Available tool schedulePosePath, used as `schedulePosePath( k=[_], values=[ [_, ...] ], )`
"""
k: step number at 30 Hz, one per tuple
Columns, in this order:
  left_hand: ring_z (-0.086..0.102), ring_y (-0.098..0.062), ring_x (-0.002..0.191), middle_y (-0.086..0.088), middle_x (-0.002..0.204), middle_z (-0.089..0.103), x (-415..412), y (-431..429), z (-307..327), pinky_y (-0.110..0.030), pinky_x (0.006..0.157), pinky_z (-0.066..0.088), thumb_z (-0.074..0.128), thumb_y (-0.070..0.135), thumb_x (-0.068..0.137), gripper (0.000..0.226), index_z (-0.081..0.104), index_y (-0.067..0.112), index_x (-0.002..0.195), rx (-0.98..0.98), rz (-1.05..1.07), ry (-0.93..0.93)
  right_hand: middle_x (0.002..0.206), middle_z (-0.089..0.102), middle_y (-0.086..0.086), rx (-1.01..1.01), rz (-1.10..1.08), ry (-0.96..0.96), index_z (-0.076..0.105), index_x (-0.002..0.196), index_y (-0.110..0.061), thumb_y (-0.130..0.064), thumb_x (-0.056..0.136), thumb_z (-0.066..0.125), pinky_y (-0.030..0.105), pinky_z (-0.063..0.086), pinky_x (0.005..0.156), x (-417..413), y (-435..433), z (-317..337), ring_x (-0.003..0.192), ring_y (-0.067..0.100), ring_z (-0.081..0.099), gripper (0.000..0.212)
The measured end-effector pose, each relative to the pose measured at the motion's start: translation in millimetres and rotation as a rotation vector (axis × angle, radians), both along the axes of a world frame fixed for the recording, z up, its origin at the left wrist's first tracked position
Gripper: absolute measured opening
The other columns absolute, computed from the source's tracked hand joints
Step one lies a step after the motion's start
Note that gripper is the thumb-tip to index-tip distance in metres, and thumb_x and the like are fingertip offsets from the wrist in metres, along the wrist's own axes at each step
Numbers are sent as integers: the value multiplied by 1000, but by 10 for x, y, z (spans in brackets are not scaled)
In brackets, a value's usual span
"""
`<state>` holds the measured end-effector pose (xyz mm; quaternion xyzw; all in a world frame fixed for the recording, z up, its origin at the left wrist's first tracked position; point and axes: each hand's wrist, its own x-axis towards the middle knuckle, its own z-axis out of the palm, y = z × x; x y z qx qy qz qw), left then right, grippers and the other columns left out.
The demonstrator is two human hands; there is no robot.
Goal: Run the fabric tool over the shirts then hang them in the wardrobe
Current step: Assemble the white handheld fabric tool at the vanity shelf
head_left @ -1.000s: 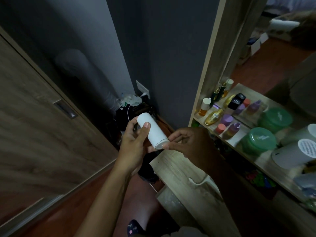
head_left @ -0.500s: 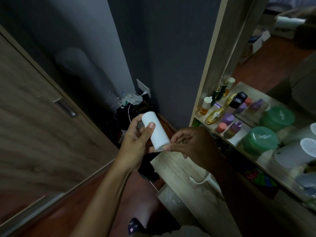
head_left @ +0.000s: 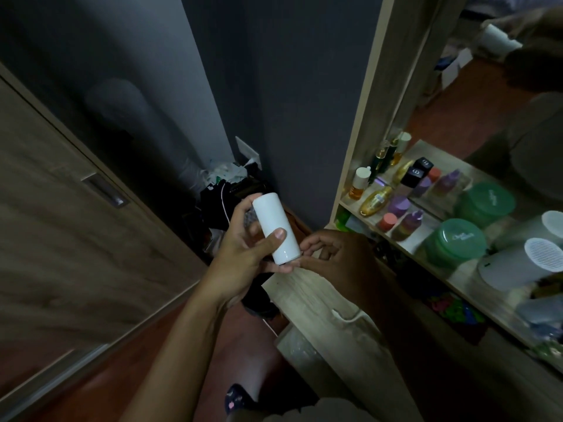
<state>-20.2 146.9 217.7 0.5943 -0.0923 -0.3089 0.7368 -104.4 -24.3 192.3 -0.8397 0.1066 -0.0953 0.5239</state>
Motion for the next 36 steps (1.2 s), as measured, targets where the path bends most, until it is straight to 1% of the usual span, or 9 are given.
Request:
schedulePosePath(
  k=[4, 7, 12, 14, 16, 21, 25, 30, 36],
  values=[
    [67, -37, 98, -23, 130, 57, 9, -1, -83, -53, 70, 61, 72, 11, 82, 66, 45, 36, 137, -13, 1, 32, 79, 74, -11, -10, 68, 11, 75, 88, -28, -29, 75, 83, 16, 52, 58, 23, -97, -43, 71, 3, 67, 15],
    [68, -35, 96, -24, 129, 57, 13, -17, -145, -49, 65, 62, 74, 12, 80, 68, 45, 34, 137, -15, 38, 58, 82, 75, -4, 77, 22, 48, 76, 90, -23, -32, 77, 80, 25, 57, 56, 13, -164, -185, 69, 12, 69, 16],
    [71, -35, 96, -24, 129, 59, -4, -54, -253, -46, 61, 62, 73, 12, 86, 62, 48, 36, 137, 49, 16, 25, 88, 66, -11, 26, -170, 299, 66, 94, -24, -32, 92, 67, 18, 50, 67, -81, -408, -847, 80, 9, 63, 8],
    [71, -34, 96, -24, 129, 59, -17, -55, -281, -46, 60, 62, 71, 9, 89, 61, 47, 35, 138, 66, 18, 5, 100, 63, -4, -41, -259, 456, 63, 111, -18, -36, 95, 62, 21, 47, 78, -264, -486, -1325, 96, 13, 60, 24],
    [72, -33, 95, -23, 127, 61, -22, -42, -291, -46, 60, 62, 71, 9, 89, 62, 46, 35, 139, 74, 21, -1, 115, 65, 9, -54, -368, 544, 62, 122, -11, -46, 92, 62, 38, 51, 92, -493, -526, -1811, 109, 26, 62, 46],
    [72, -29, 95, -21, 126, 59, -22, -9, -283, -49, 60, 63, 74, 14, 82, 63, 49, 37, 135, 72, 54, 10, 99, 62, 9, -139, -445, 670, 59, 100, -10, -34, 82, 69, 26, 40, 74, -845, -595, -2483, 96, 32, 63, 31],
    [73, -26, 90, -14, 116, 61, -42, -23, -275, -44, 56, 62, 74, 13, 82, 62, 49, 35, 134, 70, 62, 2, 99, 63, 14, -149, -513, 680, 56, 101, -10, -14, 77, 76, 31, 45, 71, -799, -575, -2490, 95, 34, 64, 31],
    [73, -24, 87, -12, 112, 61, -73, -19, -264, -41, 54, 61, 74, 15, 80, 62, 50, 35, 133, 62, 66, -10, 104, 69, 20, -161, -507, 717, 61, 107, -3, -20, 78, 80, 30, 44, 72, -748, -627, -2462, 99, 36, 68, 38],
    [72, -29, 89, -10, 103, 63, -39, 41, -256, -42, 55, 61, 76, 17, 78, 66, 48, 34, 135, 66, 92, 7, 76, 71, 12, -227, -306, 650, 73, 78, -9, -36, 91, 68, 31, 46, 66, -570, -637, -2286, 76, 29, 68, 31]
  ],
)
